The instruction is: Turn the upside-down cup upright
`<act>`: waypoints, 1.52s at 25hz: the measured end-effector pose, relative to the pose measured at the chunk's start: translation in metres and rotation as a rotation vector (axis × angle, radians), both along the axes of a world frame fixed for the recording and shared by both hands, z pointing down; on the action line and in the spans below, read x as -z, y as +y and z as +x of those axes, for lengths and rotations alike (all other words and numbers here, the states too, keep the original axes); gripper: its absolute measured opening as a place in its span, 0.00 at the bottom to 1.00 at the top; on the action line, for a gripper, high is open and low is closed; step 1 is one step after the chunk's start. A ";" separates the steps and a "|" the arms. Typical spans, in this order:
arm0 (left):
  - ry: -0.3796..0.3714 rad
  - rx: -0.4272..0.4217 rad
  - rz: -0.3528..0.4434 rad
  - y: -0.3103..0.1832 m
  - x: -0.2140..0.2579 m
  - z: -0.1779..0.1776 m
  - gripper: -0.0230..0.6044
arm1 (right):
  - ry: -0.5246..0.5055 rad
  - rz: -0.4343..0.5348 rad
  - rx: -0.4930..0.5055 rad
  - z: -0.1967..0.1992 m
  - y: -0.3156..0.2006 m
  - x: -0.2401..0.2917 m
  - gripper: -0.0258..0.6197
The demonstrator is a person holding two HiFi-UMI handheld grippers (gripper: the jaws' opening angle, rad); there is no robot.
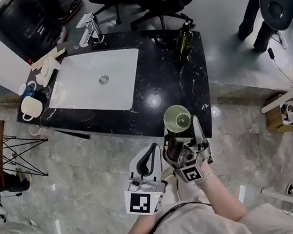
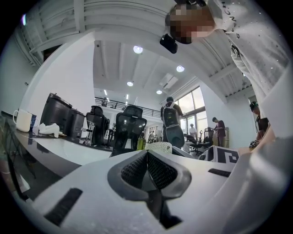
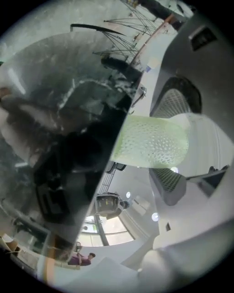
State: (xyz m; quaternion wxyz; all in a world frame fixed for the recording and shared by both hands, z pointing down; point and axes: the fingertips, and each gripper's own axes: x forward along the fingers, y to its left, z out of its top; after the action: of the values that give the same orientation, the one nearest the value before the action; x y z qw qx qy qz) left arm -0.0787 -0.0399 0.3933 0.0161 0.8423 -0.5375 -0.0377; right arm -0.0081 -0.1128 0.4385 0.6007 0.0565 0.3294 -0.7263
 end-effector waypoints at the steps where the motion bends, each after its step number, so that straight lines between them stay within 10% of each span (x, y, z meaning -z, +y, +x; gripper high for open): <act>1: -0.004 0.000 0.000 0.000 0.001 0.000 0.05 | -0.026 -0.009 -0.009 0.003 -0.002 -0.001 0.57; 23: -0.004 -0.022 -0.029 -0.005 0.001 0.006 0.05 | -0.076 0.016 -0.051 0.015 -0.003 -0.007 0.57; 38: -0.006 -0.026 -0.032 -0.003 -0.003 0.005 0.05 | 0.129 0.248 0.025 0.002 0.030 0.021 0.57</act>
State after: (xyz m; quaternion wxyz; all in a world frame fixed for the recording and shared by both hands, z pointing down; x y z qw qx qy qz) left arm -0.0734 -0.0429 0.3965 0.0284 0.8491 -0.5269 -0.0265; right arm -0.0062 -0.0826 0.4176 0.5574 0.0876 0.4539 -0.6896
